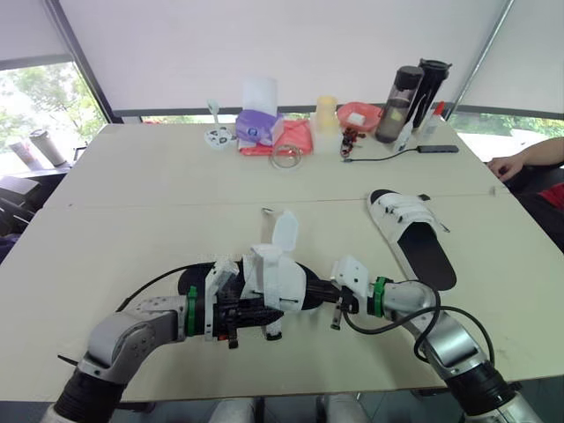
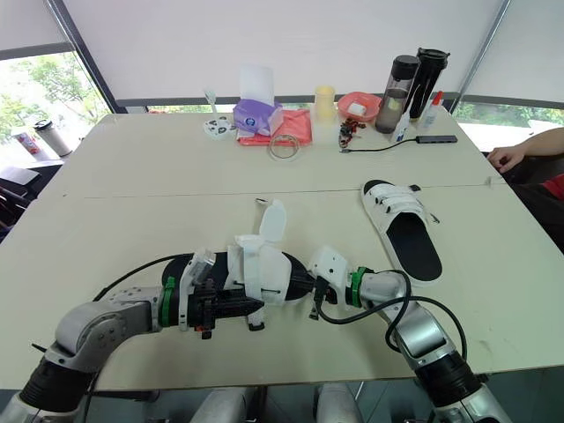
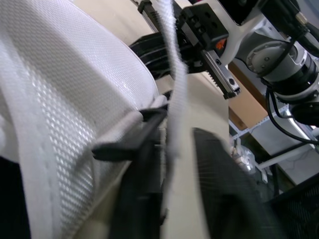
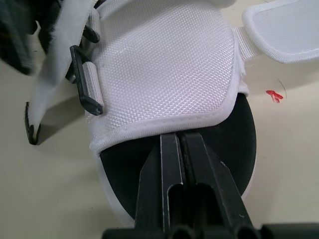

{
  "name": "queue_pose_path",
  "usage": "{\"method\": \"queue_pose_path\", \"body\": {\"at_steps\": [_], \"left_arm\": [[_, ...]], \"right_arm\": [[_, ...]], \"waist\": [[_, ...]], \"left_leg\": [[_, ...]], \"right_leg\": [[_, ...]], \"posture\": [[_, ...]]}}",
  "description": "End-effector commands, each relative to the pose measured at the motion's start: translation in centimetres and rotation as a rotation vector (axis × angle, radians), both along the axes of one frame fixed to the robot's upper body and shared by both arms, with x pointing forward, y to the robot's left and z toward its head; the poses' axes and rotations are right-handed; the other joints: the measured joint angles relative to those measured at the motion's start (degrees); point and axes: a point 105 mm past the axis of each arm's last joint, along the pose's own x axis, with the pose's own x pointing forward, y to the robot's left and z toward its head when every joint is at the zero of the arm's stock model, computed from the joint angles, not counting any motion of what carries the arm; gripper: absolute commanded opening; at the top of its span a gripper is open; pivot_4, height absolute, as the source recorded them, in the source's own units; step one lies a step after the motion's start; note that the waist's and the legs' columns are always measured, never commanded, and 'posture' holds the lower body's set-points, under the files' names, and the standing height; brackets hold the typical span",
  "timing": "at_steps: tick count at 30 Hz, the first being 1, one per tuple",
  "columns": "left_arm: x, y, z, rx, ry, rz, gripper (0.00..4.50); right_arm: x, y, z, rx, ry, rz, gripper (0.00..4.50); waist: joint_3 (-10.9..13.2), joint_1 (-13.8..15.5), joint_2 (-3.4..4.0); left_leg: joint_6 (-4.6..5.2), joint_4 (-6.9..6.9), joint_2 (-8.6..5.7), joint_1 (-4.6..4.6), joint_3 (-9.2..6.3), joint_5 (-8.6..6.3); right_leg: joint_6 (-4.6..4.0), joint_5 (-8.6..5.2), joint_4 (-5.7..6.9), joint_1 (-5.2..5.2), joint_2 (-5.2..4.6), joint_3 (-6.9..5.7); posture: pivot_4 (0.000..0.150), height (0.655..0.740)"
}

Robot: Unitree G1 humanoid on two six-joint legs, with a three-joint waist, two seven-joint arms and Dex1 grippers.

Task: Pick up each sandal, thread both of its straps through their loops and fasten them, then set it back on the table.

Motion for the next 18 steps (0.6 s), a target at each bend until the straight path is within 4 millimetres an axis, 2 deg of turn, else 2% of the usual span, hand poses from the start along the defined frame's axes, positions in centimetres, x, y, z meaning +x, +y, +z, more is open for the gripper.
{"method": "queue_pose_path", "body": {"at_steps": [1,5,8,14,16,18], "left_arm": [[0.0,0.0,0.8,-0.001,-0.03,0.002,0.02],[0.0,0.5,1.6,0.004,-0.046,0.009,0.02],[0.2,0.9,3.4,-0.013,-0.07,-0.014,0.02],[1.5,1.4,9.4,-0.131,-0.096,-0.081,0.02],[2.4,1.4,9.8,-0.154,-0.076,-0.072,0.02],[3.2,1.6,9.4,-0.154,-0.041,-0.076,0.02]], "right_arm": [[-0.8,-1.5,-3.7,-0.108,0.138,-0.055,0.0],[-0.7,-1.5,-3.8,-0.108,0.141,-0.056,0.0],[-0.7,-1.5,-4.0,-0.112,0.144,-0.054,0.0],[-0.7,-1.4,-4.4,-0.117,0.169,-0.048,0.0],[-0.7,-1.1,-4.5,-0.12,0.177,-0.041,0.0],[-0.7,-0.9,-4.6,-0.121,0.178,-0.036,0.0]], "waist": [[0.0,0.0,0.0],[0.0,0.0,0.0],[0.0,0.01,0.0],[-0.01,-0.03,-0.07],[-0.04,-0.12,-0.05],[-0.06,-0.33,-0.03]], "left_leg": [[0.0,0.0,0.0,0.0,0.0,0.0],[-0.01,0.0,0.0,0.0,0.0,-0.01],[-0.02,0.0,0.01,0.0,-0.02,-0.01],[-0.02,0.01,0.01,0.0,-0.09,-0.01],[0.02,0.01,0.01,0.02,-0.08,0.02],[0.11,0.0,0.01,0.09,-0.03,0.07]], "right_leg": [[0.0,0.0,0.0,0.0,0.0,0.0],[0.0,0.0,0.0,0.01,0.0,0.0],[0.0,0.0,0.0,0.01,0.01,-0.01],[0.0,0.0,0.0,0.02,0.08,-0.09],[0.01,0.01,0.0,0.04,0.1,-0.1],[0.02,0.01,0.0,0.09,0.12,-0.1]], "posture": [[0.15,0.74],[0.15,0.74],[0.15,0.74],[0.15,0.74],[0.15,0.74],[0.15,0.74]]}}
